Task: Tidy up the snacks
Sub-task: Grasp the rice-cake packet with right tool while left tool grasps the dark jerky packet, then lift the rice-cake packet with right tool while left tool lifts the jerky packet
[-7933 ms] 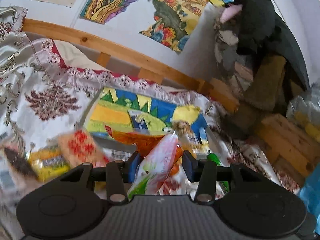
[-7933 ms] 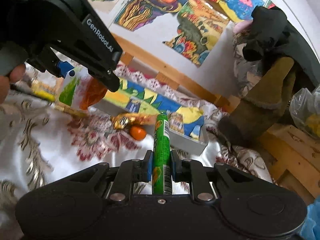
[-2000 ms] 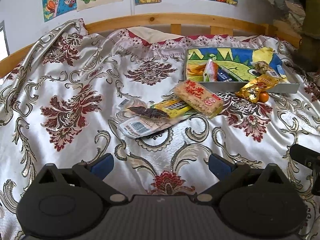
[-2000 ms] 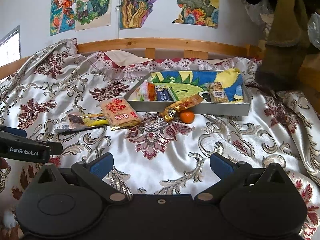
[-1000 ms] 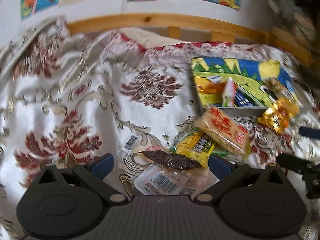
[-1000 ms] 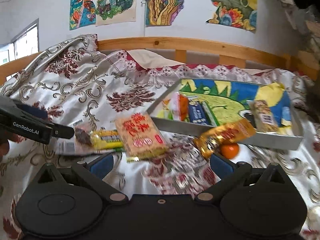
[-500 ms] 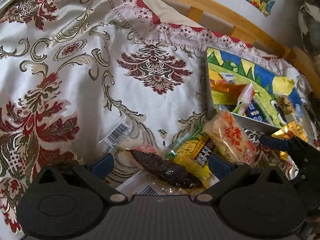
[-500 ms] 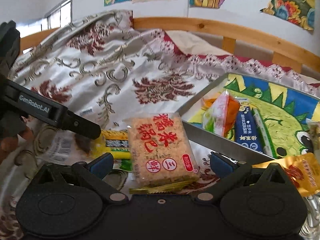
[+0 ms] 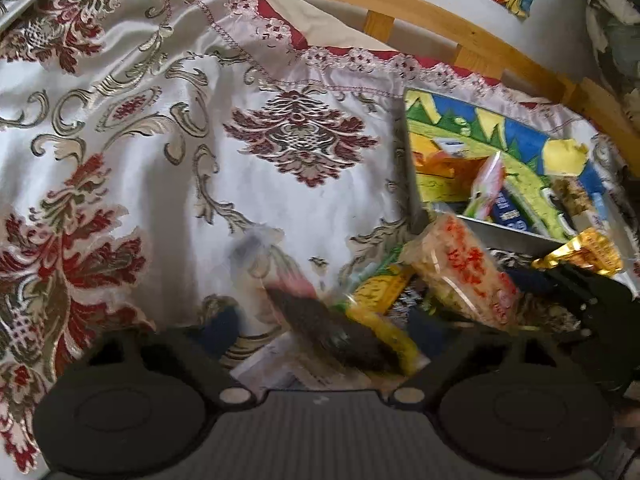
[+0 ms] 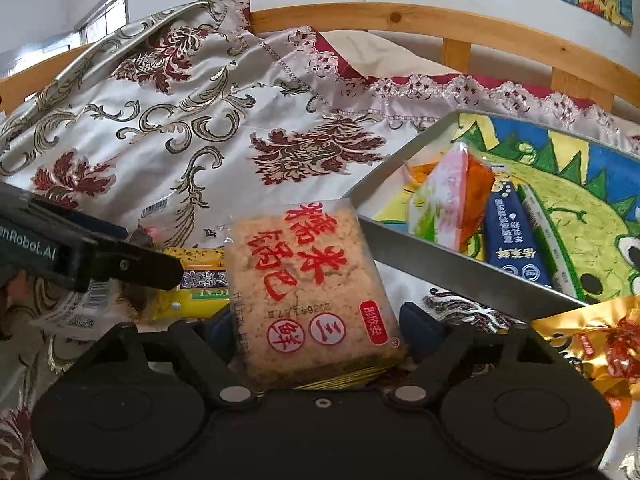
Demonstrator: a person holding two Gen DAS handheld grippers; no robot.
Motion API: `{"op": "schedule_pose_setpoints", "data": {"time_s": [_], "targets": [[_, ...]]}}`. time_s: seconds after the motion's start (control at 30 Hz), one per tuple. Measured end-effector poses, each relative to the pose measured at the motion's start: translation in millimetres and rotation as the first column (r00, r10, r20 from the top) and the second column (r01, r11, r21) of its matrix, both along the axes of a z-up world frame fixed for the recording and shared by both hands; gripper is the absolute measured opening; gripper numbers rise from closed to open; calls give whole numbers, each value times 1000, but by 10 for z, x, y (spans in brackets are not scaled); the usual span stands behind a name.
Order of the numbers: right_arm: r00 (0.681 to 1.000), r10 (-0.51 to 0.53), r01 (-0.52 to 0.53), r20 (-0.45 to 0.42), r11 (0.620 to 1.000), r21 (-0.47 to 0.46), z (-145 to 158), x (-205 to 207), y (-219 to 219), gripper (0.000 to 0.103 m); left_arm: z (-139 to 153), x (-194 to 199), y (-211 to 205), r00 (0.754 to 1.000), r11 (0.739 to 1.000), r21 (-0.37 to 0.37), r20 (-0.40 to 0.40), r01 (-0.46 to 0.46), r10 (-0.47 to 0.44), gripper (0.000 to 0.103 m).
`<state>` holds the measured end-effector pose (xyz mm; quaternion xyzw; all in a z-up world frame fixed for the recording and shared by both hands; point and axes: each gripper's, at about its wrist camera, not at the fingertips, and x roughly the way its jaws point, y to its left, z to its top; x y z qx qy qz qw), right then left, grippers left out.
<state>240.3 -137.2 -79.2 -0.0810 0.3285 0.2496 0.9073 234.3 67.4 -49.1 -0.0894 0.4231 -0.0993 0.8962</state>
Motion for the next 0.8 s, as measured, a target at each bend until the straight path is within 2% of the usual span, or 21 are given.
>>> {"op": "schedule_pose_setpoints", "data": {"time_s": [0.13, 0.23, 0.3, 0.43, 0.5, 0.8], "targets": [[1000, -4, 4, 15, 1000, -7, 32, -73, 1, 79, -2, -8, 5, 1000, 1000, -21, -5, 2, -2, 68], [999, -2, 2, 32, 1000, -17, 74, -155, -3, 77, 8, -21, 15, 1000, 1000, -27, 0, -4, 4, 62], [999, -11, 12, 39, 999, -31, 99, -203, -8, 76, 25, -27, 24, 1000, 999, -32, 6, -9, 9, 52], [998, -36, 38, 43, 998, -41, 152, -285, -41, 75, 63, -51, 1, 1000, 1000, -19, 25, -6, 7, 41], [998, -46, 47, 41, 998, -43, 177, -347, -60, 75, 86, -68, -24, 999, 1000, -8, 35, 0, 1, 29], [996, -77, 79, 42, 996, -39, 267, -690, -192, 75, 115, -146, -158, 997, 998, 19, 50, 52, -53, 22]]}}
